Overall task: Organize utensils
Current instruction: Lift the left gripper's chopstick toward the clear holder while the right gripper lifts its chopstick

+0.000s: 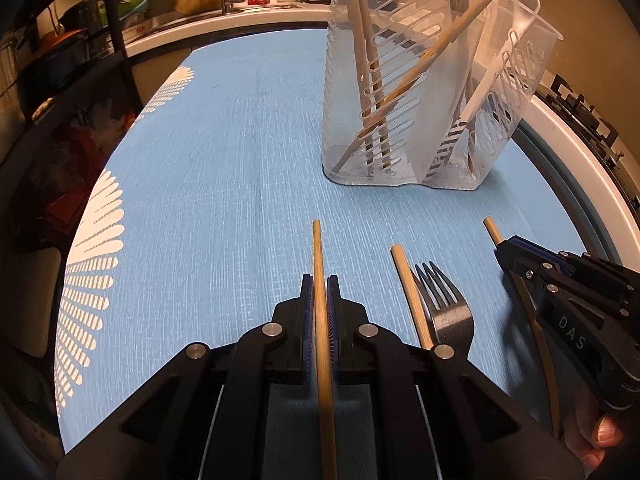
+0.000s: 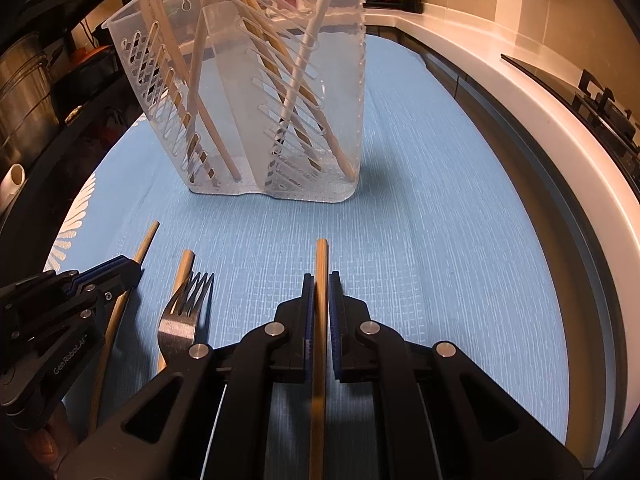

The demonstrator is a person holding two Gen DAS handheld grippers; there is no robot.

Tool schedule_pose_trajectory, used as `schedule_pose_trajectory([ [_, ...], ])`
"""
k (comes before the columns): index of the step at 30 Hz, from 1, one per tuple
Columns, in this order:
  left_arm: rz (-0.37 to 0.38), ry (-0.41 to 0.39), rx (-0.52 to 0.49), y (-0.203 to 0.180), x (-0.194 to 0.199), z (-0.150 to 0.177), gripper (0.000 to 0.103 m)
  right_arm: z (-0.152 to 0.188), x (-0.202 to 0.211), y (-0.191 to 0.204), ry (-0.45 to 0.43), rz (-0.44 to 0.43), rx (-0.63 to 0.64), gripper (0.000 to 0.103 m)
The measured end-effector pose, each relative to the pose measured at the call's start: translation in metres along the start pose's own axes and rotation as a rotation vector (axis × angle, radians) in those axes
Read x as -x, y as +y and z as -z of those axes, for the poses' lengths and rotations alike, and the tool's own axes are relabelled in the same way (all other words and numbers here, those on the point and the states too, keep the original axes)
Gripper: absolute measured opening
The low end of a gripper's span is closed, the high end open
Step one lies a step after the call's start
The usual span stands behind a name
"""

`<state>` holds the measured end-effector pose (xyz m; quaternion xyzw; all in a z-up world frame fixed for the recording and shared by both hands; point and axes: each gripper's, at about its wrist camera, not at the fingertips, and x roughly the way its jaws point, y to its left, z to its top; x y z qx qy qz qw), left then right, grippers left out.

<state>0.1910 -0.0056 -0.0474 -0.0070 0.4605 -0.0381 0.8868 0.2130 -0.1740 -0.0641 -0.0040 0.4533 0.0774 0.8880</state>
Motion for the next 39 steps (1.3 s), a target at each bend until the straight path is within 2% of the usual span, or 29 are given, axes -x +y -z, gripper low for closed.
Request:
schedule_pose_trajectory([
  [12, -0.008, -0.022, -0.013, -0.001, -0.002, 0.001, 0.006, 0.002, 0.005, 0.000, -0.018, -0.010, -0.012, 0.006],
  [16, 0.011, -0.021, 0.006, 0.002, 0.004, -0.003, 0.006, -0.003, 0.024, 0.003, -0.079, -0.021, 0.004, 0.006],
  [25, 0.112, -0.070, 0.033, 0.006, 0.045, -0.005, 0.006, -0.012, 0.076, -0.001, -0.172, -0.121, -0.030, 0.006],
  [28, 0.144, -0.093, 0.031, 0.007, 0.064, -0.006, 0.006, -0.016, 0.099, -0.003, -0.227, -0.145, -0.032, 0.006],
  [39, 0.159, -0.187, 0.005, 0.006, 0.126, -0.016, 0.006, -0.032, 0.159, -0.004, -0.354, -0.134, 0.007, 0.006],
])
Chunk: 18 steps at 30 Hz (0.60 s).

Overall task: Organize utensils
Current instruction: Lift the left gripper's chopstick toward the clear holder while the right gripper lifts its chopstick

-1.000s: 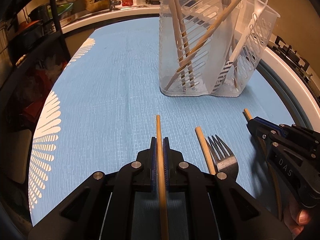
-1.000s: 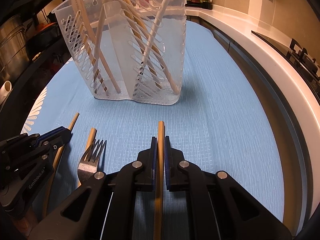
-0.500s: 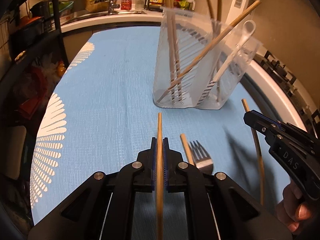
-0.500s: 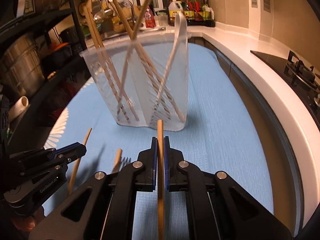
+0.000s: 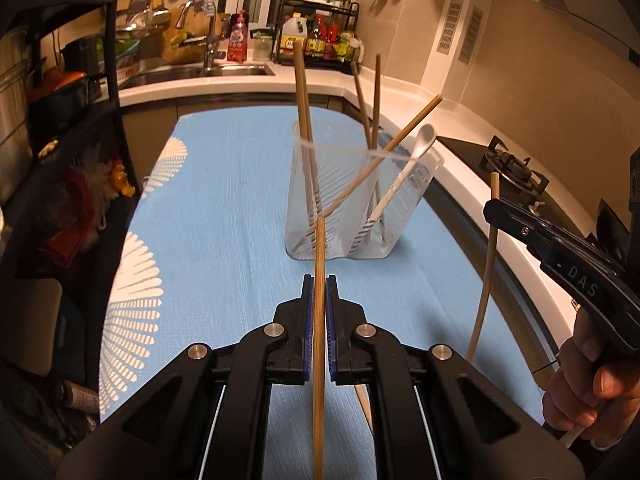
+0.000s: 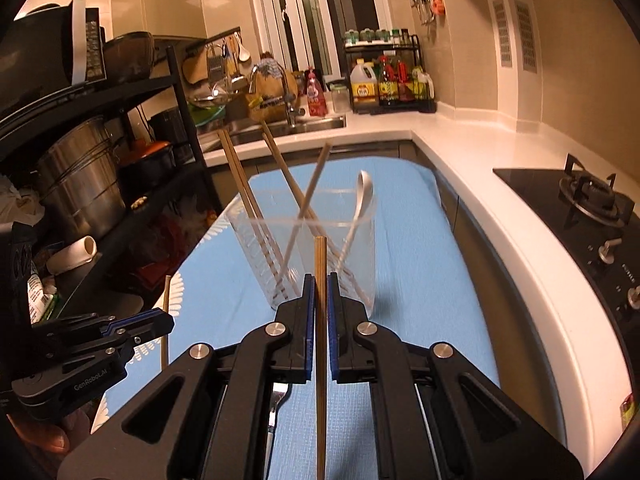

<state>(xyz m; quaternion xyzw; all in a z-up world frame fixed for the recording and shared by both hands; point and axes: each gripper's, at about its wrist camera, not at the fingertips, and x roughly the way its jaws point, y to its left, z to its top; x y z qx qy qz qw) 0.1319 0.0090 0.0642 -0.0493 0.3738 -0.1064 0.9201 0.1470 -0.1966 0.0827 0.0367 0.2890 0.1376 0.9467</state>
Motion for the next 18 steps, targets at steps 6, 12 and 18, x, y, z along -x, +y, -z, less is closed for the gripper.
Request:
schedule_pose_trajectory([
  [6, -0.001, -0.038, -0.022, -0.007, 0.024, -0.012, 0.006, -0.015, 0.020, 0.003, -0.042, 0.004, 0.020, 0.006],
  [12, -0.015, -0.068, -0.048, -0.016, 0.042, -0.021, 0.006, -0.027, 0.035, 0.005, -0.074, 0.002, 0.024, 0.006],
  [18, -0.027, -0.091, -0.068, -0.021, 0.051, -0.027, 0.006, -0.033, 0.040, 0.003, -0.084, 0.002, 0.020, 0.006],
])
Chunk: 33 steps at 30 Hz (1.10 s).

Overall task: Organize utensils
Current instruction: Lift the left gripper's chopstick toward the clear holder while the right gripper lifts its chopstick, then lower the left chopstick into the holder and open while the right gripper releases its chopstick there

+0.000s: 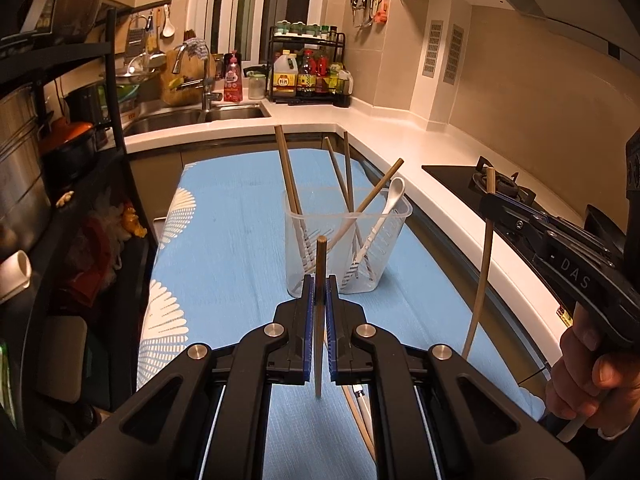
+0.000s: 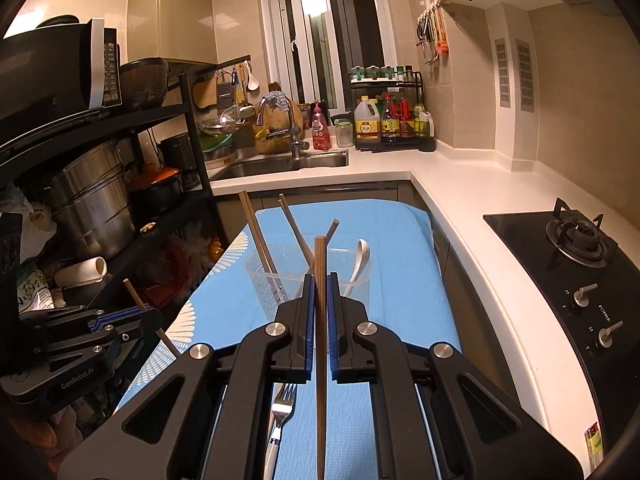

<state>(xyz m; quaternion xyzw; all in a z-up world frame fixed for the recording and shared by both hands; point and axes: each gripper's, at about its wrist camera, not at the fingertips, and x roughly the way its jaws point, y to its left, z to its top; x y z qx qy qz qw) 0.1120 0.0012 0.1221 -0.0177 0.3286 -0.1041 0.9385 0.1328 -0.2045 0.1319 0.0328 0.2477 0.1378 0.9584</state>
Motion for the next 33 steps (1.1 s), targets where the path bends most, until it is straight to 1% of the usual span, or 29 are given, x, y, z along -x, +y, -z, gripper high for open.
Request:
schedule_pose_trajectory([
  [12, 0.006, -0.010, -0.010, -0.005, 0.002, -0.006, 0.006, -0.006, -0.002, -0.001, 0.000, 0.016, 0.015, 0.006],
  [15, -0.002, -0.006, -0.016, -0.005, 0.002, -0.007, 0.006, -0.014, -0.001, 0.002, -0.007, 0.023, 0.033, 0.006],
  [17, -0.009, -0.005, -0.021, -0.005, 0.001, -0.015, 0.006, -0.022, 0.000, 0.003, -0.014, 0.023, 0.037, 0.006],
  [21, -0.019, -0.012, -0.046, -0.009, 0.003, -0.037, 0.006, -0.044, 0.001, 0.006, -0.033, 0.028, 0.057, 0.006],
  [26, -0.027, -0.016, -0.057, -0.011, 0.003, -0.077, 0.006, -0.078, 0.002, 0.009, -0.058, 0.037, 0.071, 0.006],
  [33, -0.019, -0.076, -0.065, -0.014, 0.014, -0.139, 0.006, -0.136, 0.002, 0.010, -0.117, 0.038, 0.067, 0.006],
])
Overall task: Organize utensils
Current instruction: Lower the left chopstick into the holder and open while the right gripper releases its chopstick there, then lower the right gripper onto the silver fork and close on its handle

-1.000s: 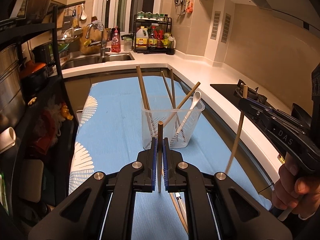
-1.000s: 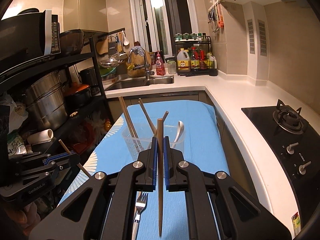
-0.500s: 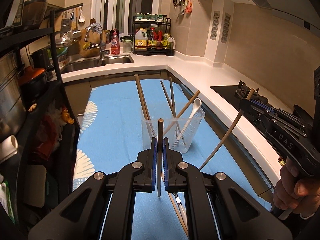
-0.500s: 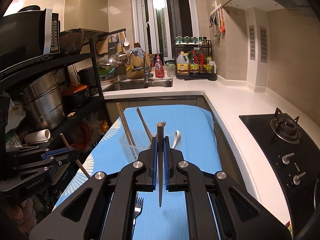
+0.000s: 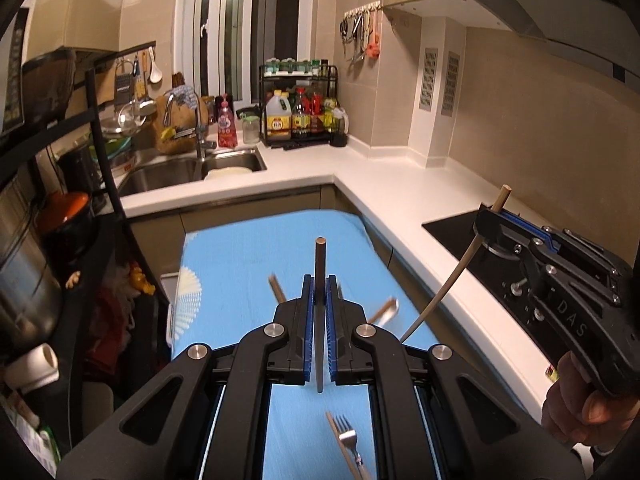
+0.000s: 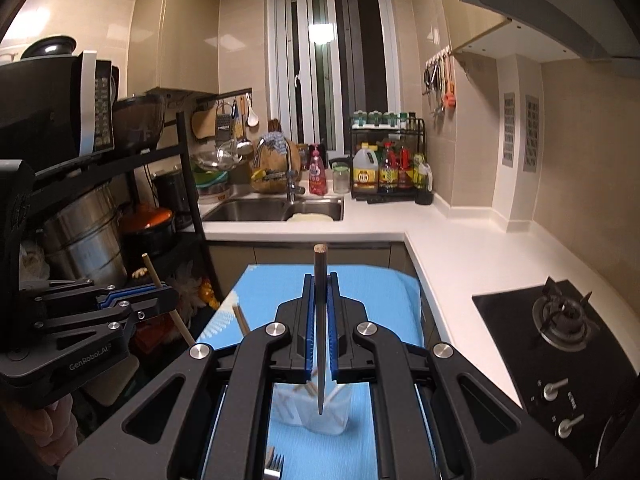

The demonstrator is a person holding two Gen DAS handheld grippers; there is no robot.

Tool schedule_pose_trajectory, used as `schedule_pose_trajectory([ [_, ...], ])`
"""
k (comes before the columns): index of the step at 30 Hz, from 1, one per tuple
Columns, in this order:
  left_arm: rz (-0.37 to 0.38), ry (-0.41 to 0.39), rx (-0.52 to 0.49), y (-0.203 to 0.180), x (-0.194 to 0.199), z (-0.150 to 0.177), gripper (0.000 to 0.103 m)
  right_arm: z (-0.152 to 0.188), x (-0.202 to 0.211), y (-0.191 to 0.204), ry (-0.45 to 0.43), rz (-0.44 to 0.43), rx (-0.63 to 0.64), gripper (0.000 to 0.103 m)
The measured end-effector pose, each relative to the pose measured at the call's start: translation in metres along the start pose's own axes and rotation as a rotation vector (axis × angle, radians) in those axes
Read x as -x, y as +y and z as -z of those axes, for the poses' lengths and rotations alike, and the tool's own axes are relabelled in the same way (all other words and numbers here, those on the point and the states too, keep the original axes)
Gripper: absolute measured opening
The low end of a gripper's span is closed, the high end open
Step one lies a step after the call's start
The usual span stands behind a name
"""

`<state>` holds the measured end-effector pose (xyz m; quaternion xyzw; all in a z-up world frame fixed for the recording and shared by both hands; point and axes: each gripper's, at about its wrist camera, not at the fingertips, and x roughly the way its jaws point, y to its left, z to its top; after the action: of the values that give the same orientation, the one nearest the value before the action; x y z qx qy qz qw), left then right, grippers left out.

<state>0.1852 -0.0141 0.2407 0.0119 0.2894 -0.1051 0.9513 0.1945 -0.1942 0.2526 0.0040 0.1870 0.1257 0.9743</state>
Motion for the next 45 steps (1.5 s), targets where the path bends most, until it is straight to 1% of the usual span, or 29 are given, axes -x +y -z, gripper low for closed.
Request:
schedule_pose_trajectory([
  [2, 0.003, -0.021, 0.000, 0.000, 0.000, -0.016, 0.006, -0.009, -0.007, -0.001, -0.012, 0.007, 0.002, 0.006],
  [4, 0.007, -0.034, 0.010, 0.002, -0.005, -0.028, 0.006, -0.011, -0.019, -0.002, -0.004, 0.013, -0.004, 0.006],
  [8, 0.007, -0.014, 0.016, 0.002, -0.031, -0.036, 0.006, 0.001, -0.045, -0.005, 0.033, 0.024, -0.016, 0.006],
  [11, 0.001, 0.020, 0.008, 0.000, -0.054, -0.029, 0.006, 0.013, -0.062, -0.007, 0.059, 0.033, -0.017, 0.006],
  [17, 0.040, 0.095, 0.052, 0.008, -0.093, -0.012, 0.006, 0.038, -0.091, -0.012, 0.132, 0.026, -0.035, 0.006],
  [22, 0.060, 0.161, 0.080, 0.012, -0.116, 0.003, 0.006, 0.052, -0.107, -0.010, 0.203, 0.004, -0.033, 0.006],
  [24, 0.066, 0.185, 0.094, 0.013, -0.123, 0.007, 0.006, 0.058, -0.115, -0.009, 0.255, -0.009, -0.038, 0.008],
  [26, 0.072, 0.208, 0.095, 0.012, -0.128, 0.010, 0.007, 0.059, -0.114, -0.011, 0.264, 0.003, -0.046, 0.023],
  [28, 0.062, 0.220, 0.096, 0.012, -0.127, 0.012, 0.029, 0.059, -0.108, -0.013, 0.252, 0.009, -0.051, 0.028],
  [29, 0.056, 0.209, 0.097, 0.013, -0.124, 0.012, 0.044, 0.058, -0.103, -0.014, 0.247, 0.008, -0.050, 0.028],
  [30, 0.045, 0.187, 0.092, 0.014, -0.117, 0.011, 0.044, 0.057, -0.098, -0.014, 0.239, 0.009, -0.048, 0.028],
  [32, 0.015, 0.144, 0.083, 0.016, -0.102, 0.009, 0.044, 0.056, -0.086, -0.013, 0.220, 0.008, -0.039, 0.028],
  [35, 0.001, 0.090, 0.091, 0.022, -0.080, 0.008, 0.044, 0.058, -0.066, -0.011, 0.196, -0.001, -0.039, 0.028],
  [39, -0.022, 0.026, 0.061, 0.024, -0.051, 0.020, 0.044, 0.075, -0.040, -0.006, 0.170, -0.033, -0.053, 0.028],
  [40, -0.024, 0.014, 0.058, 0.025, -0.044, 0.027, 0.042, 0.084, -0.035, -0.004, 0.172, -0.042, -0.053, 0.028],
  [42, -0.022, 0.004, 0.054, 0.027, -0.036, 0.042, 0.030, 0.102, -0.029, 0.000, 0.180, -0.064, -0.054, 0.026],
  [43, -0.025, 0.001, 0.053, 0.028, -0.033, 0.052, 0.027, 0.112, -0.028, 0.002, 0.188, -0.078, -0.053, 0.020],
  [44, -0.030, 0.002, 0.051, 0.029, -0.031, 0.063, 0.021, 0.123, -0.029, 0.004, 0.198, -0.085, -0.053, 0.012],
  [45, -0.029, 0.003, 0.047, 0.030, -0.031, 0.072, 0.014, 0.134, -0.031, 0.005, 0.212, -0.095, -0.058, 0.009],
])
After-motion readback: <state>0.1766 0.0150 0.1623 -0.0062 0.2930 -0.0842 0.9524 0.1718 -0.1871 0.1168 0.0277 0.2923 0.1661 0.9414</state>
